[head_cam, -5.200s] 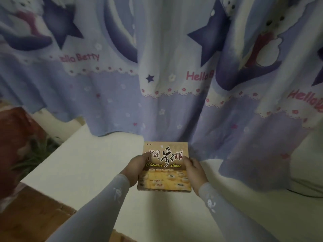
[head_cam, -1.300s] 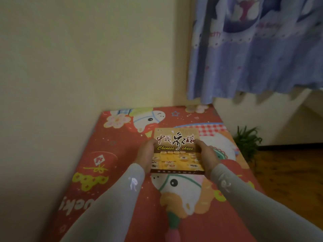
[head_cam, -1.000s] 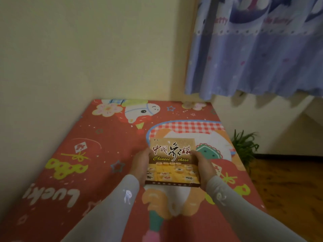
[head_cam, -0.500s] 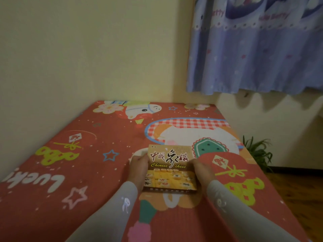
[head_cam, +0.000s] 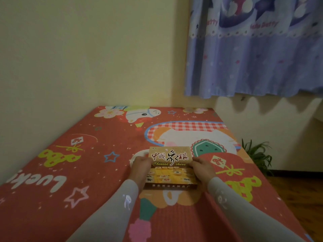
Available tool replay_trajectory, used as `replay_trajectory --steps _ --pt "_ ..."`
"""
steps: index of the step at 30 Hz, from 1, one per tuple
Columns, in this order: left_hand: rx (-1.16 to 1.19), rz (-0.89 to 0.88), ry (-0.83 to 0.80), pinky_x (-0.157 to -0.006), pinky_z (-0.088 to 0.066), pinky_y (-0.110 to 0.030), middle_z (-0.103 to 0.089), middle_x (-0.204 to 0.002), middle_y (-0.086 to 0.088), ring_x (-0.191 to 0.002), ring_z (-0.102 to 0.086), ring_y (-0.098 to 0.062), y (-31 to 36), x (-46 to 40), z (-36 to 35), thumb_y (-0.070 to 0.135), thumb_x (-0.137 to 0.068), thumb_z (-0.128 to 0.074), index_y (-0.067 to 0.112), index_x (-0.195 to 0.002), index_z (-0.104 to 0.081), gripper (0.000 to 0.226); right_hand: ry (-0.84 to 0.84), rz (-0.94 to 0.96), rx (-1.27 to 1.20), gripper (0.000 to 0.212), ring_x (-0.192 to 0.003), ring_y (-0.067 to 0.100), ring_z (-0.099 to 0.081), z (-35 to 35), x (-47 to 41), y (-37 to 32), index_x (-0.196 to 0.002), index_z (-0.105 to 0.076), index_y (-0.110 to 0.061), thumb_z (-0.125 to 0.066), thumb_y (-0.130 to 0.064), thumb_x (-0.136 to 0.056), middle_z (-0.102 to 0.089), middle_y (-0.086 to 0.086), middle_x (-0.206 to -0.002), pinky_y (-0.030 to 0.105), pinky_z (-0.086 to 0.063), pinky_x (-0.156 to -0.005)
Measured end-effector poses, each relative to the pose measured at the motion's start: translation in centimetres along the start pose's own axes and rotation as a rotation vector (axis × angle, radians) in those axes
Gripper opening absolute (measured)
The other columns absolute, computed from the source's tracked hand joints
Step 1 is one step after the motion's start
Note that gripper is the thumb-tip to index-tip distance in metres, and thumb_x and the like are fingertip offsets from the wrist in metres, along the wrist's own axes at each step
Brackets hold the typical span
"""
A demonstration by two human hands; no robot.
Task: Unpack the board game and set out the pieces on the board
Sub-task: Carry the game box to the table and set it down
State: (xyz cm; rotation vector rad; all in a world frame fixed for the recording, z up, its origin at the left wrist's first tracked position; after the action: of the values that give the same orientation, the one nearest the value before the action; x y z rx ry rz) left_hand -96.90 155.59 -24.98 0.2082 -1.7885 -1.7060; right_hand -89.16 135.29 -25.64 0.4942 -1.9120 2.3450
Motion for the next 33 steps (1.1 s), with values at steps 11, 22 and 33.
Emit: replay_trajectory --steps 11,22,33 --pt "-0.075 -0.054 -0.071 -0.085 -0.057 -0.048 -0.071 -0.103 -0.002 -0.092 -0.069 -0.025 -1.1 -2.1 -0.8 0.026 -0.07 -0.054 0.024 -0.119 -0.059 0.049 0.096 0.178 0.205 0.038 -0.096 0.017 -0.063 -0.1 0.5 -0.1 -0.128 -0.06 -0.019 -0.053 -0.036 -0.094 -0.066 -0.001 -0.114 0.031 -0.051 -0.079" --pt "-0.135 -0.108 -0.002 -0.075 -0.056 -0.04 -0.071 -0.097 -0.005 -0.083 -0.069 -0.026 -0.8 -1.4 -1.3 0.018 -0.09 -0.048 0.021 -0.127 -0.056 0.038 0.101 0.201 0.343 0.033 -0.098 0.025 -0.062 0.1 -0.6 -0.2 -0.123 -0.064 -0.019 -0.048 -0.032 -0.097 -0.068 0.007 -0.112 0.034 -0.05 -0.084" --pt "-0.208 -0.175 0.025 -0.069 -0.047 -0.034 -0.062 -0.091 0.0 -0.08 -0.056 -0.018 -0.4 0.8 -2.1 0.02 -0.095 -0.042 0.025 -0.127 -0.055 0.035 0.188 0.279 0.488 0.026 -0.082 0.03 -0.055 -0.8 0.0 0.0 -0.103 -0.058 -0.007 -0.036 -0.019 -0.099 -0.064 0.017 -0.099 0.032 -0.037 -0.067"
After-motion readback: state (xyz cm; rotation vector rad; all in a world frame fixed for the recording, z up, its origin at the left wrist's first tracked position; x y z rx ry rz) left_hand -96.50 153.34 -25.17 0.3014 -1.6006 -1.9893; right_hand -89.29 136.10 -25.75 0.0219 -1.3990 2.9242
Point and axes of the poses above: each hand's wrist, its own x-axis away from the middle knuckle, its own z-axis out of the back of the hand, y = z × x, the point moved 3 cm from there along -x, towards the middle knuckle
